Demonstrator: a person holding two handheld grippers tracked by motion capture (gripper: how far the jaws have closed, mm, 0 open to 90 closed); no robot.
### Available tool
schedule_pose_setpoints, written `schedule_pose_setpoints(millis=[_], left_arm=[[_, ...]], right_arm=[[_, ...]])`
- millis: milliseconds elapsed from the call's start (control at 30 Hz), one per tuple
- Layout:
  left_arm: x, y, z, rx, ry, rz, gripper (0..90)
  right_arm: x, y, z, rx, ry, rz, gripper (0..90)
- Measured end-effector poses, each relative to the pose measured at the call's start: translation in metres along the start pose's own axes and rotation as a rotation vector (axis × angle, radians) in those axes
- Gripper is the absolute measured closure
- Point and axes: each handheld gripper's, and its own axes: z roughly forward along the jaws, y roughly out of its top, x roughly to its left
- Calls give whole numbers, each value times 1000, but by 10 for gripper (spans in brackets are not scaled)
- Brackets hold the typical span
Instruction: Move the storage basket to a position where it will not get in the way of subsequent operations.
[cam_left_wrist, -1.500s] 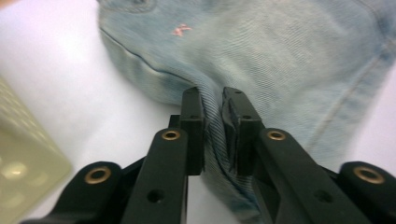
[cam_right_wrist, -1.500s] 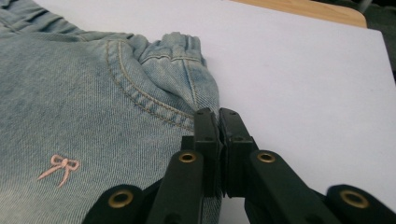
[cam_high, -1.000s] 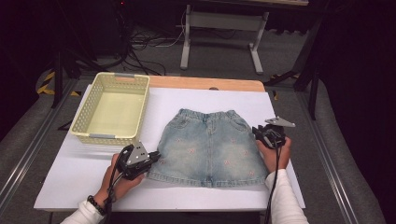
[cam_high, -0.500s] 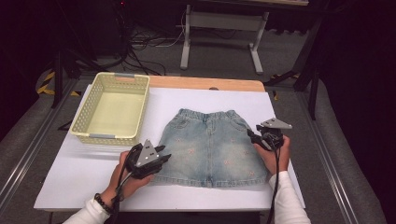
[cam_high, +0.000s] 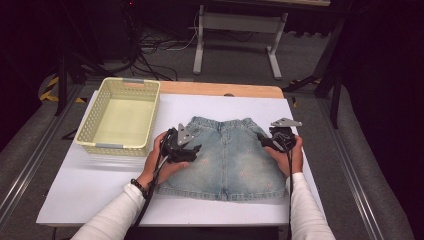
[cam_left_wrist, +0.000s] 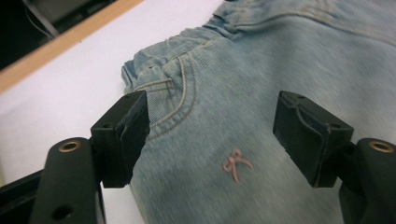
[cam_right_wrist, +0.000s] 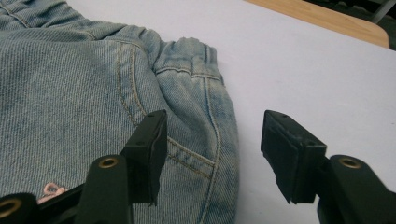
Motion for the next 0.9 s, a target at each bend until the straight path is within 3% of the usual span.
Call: schedule_pose_setpoints(millis=[200, 300, 467, 567, 767, 900], left_arm=[[16, 14, 22, 74, 64, -62, 289], [26, 17, 39, 147, 73, -99, 287], [40, 10, 60, 250, 30, -189, 245], [40, 8, 64, 257, -14, -227, 253], [37, 13, 63, 269, -68, -182, 474], [35, 16, 61, 277, -89, -165, 739]], right_arm=[[-3, 1, 10, 36, -8, 13, 415], [-6, 1, 14, 57, -1, 28, 419], [-7, 2, 21, 99, -2, 30, 467], [-7, 2, 24, 115, 20, 42, 533], [-5, 3, 26, 123, 59, 49, 691], [-3, 6, 26, 135, 56, 35, 782]])
